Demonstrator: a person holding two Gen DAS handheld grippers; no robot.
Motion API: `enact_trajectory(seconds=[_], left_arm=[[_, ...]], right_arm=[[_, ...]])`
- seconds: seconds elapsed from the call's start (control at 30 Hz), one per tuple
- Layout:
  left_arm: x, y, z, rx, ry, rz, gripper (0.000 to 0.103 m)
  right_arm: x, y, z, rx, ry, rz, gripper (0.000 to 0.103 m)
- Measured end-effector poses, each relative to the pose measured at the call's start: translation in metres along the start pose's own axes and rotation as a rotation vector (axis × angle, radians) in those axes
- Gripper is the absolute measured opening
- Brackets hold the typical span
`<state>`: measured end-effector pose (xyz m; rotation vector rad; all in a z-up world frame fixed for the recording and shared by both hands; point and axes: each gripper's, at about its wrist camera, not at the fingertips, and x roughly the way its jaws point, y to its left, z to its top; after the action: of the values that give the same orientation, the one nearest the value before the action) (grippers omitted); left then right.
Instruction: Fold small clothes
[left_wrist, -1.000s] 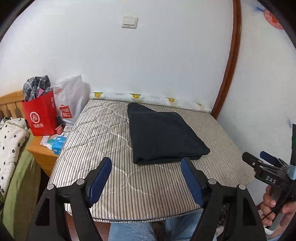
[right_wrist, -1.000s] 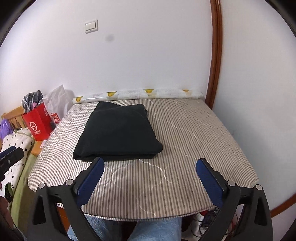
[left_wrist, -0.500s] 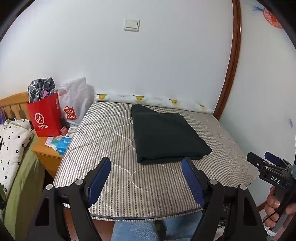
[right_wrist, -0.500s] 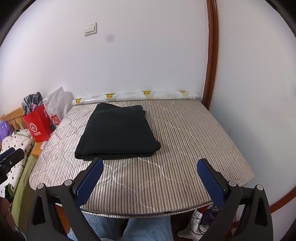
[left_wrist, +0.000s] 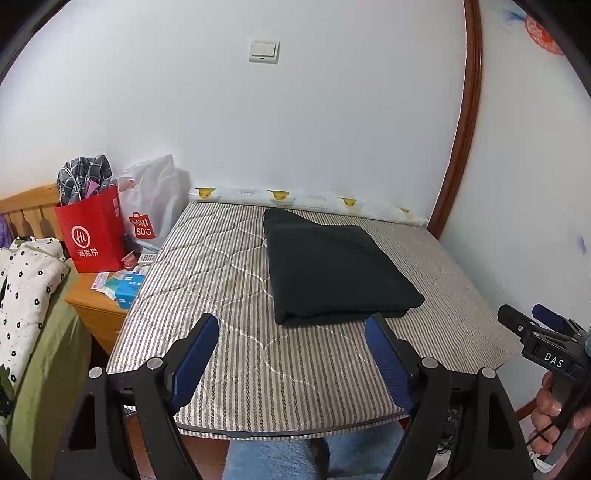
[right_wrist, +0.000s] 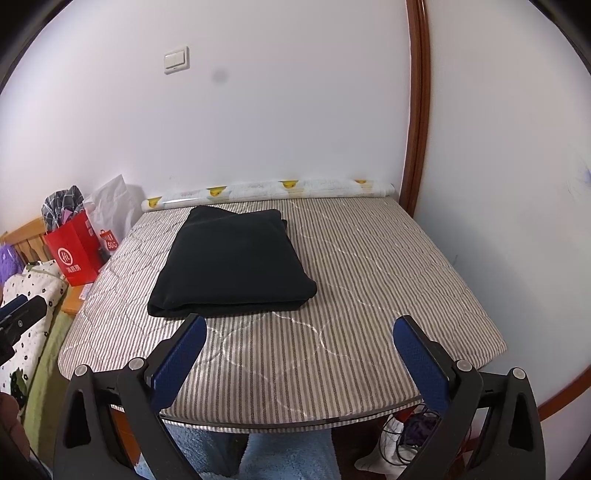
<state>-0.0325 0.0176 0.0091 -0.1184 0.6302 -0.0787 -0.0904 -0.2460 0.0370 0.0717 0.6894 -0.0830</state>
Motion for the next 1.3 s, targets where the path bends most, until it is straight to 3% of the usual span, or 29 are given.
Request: enact_trajectory(seconds=[1.3], left_arm=[[0.002, 0.0077, -0.0022, 0.001, 0.02, 0.006, 0.081]], right_arm=[[-0.0007, 0.006, -0.003, -0.022, 0.01, 0.01, 0.1]])
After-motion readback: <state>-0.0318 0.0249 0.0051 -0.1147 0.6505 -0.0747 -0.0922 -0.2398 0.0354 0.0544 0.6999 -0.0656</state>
